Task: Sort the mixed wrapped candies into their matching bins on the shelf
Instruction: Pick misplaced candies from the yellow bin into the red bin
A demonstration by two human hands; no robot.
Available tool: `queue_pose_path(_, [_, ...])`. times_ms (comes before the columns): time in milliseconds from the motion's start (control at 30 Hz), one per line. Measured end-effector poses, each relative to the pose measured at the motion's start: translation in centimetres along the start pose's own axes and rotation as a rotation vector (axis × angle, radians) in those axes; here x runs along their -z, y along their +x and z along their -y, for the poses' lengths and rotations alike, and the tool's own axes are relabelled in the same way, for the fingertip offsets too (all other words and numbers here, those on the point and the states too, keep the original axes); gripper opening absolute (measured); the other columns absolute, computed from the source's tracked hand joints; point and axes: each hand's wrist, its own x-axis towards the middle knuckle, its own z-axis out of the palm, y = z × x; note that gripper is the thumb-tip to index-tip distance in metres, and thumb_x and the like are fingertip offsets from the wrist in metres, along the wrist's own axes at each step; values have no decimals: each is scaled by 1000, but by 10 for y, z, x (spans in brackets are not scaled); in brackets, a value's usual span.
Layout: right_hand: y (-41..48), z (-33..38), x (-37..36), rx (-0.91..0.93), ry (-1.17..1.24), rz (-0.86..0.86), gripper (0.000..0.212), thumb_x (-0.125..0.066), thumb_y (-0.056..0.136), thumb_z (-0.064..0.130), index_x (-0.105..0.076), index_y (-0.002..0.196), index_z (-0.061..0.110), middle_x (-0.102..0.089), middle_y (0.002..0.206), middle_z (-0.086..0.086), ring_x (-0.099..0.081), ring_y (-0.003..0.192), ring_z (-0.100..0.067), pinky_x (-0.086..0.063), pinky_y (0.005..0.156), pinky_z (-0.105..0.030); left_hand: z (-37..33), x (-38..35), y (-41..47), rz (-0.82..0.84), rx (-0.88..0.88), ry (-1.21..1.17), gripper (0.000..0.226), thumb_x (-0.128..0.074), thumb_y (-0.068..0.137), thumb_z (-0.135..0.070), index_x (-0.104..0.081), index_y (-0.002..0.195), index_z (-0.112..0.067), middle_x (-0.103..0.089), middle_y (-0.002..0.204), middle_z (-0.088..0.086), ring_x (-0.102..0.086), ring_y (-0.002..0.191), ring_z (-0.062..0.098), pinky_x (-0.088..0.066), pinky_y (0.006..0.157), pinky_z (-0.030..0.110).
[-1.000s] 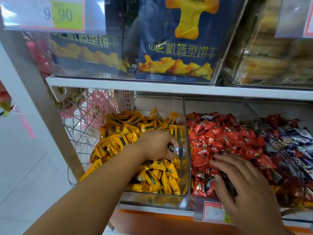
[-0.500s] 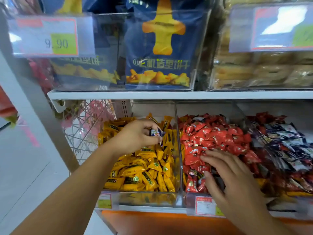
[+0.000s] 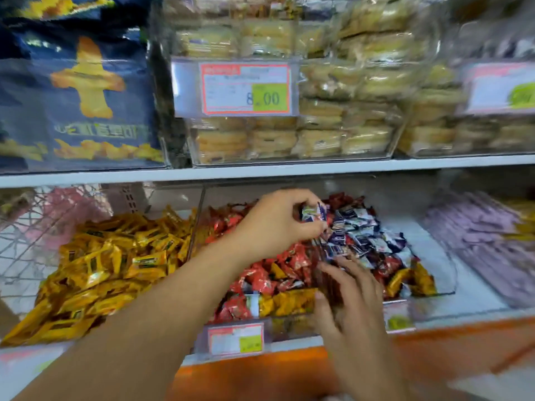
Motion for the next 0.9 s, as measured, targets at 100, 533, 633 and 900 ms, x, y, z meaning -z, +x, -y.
queue_pose_path(100, [-2,-6,-3,-19,-33,59,41,-36,88,50,-43,128,41,-33,135,21,-32,132,-15,-37,105,-45,-18,-29,35,76,54,73,38,-72,85,-35,-65,118,-19,-64,95,-13,-57,85,0,-34,65,7])
queue_pose_path(533, [4,22,-11,123,-53,20,37,-52,86,35,-54,122,28,-37,139,-2,-25,140,-25,-29,109,-46,81,101,-68,-353,244,308,22,-58,92,-31,-65,111,-20,-68,99,-2,-62,88,17,-46,76,19])
queue_pose_path(633, [14,43,-23,256,-120,-28,40,-46,86,35,-63,117,17,-43,141,-10,-26,141,-32,-15,118,-35,127,114,-102,-231,357,170,11,-60,93,-18,-60,96,-29,-65,89,-6,-62,79,8,-45,71,23])
queue_pose_path(900, [21,68,-79,383,-113,118,39,-47,87,34,-67,115,14,-54,131,-4,-49,124,-27,-29,111,-31,176,108,-123,256,65,439,25,-56,79,-43,-74,91,-30,-68,100,-15,-57,100,2,-32,101,24])
